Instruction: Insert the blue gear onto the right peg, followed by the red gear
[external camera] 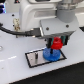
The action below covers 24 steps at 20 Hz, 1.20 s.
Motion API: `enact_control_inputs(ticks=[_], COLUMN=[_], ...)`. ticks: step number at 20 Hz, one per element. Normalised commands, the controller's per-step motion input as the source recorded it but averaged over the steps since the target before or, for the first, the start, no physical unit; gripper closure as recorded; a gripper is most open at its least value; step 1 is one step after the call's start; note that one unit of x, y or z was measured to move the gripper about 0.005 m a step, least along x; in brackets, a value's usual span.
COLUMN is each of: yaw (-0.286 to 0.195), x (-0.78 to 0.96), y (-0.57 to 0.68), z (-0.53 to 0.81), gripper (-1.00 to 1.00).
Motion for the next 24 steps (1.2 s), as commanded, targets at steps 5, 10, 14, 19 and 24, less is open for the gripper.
enact_control_inputs(ticks=[5,10,14,19,24], yaw=[0.0,0.0,0.0,0.0,0.0], x=[0.45,0.28,0.08,-0.03,0.0], y=[-0.02,-0.03,0.0,-0.13,-0.17], z=[-0.08,-0.33,-0.32,0.13,0.01], gripper=[1.0,1.0,1.0,1.0,1.0])
